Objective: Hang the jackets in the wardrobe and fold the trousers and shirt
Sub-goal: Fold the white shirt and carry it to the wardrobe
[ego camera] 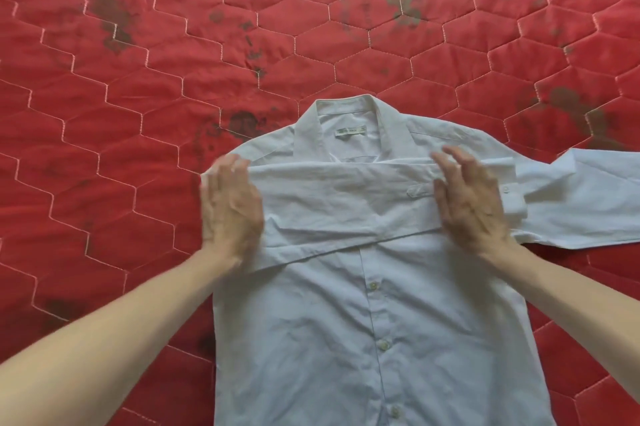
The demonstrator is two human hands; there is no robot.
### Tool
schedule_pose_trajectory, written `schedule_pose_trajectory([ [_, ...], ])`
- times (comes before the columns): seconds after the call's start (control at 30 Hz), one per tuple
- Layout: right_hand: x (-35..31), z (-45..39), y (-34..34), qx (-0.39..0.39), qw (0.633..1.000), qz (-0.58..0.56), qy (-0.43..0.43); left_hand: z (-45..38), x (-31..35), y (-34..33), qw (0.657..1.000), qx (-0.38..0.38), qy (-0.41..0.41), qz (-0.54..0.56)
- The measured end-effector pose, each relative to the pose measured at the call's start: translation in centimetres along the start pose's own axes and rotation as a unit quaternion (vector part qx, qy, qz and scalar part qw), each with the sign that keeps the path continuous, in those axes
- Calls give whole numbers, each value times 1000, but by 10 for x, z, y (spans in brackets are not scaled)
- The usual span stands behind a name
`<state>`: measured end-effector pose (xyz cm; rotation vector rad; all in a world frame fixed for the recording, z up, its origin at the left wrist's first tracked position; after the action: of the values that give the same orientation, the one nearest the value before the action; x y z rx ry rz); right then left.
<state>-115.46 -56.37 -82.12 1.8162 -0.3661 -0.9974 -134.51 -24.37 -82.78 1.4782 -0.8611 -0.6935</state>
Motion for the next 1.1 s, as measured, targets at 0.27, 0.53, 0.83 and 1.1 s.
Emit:
schedule_pose_trajectory([
  [0.27,20,9,-56,-125,974,60,-182,55,-19,-53,994,-101,27,-40],
  [0.53,35,11,-44,-110,966,44,-230,41,-99,-33,955,-62,289,5],
  [0.83,-23,-4,-44,-98,986,38,-131,48,-81,-18,980,-72,153,102],
  [1.1,-215,-51,-130,-192,972,-98,99,49,-94,-20,945,-101,202,237],
])
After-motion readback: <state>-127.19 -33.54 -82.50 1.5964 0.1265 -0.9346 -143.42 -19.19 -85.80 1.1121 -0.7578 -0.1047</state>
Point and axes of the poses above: each hand's wrist, its own z-axis away from the middle knuckle, its own y-axis out of the back of the hand, x = y × z, the point moved 7 cm from there along -z, towards the middle knuckle, and after that the axes turned 12 degrees about -z, right-handed, at the moved point
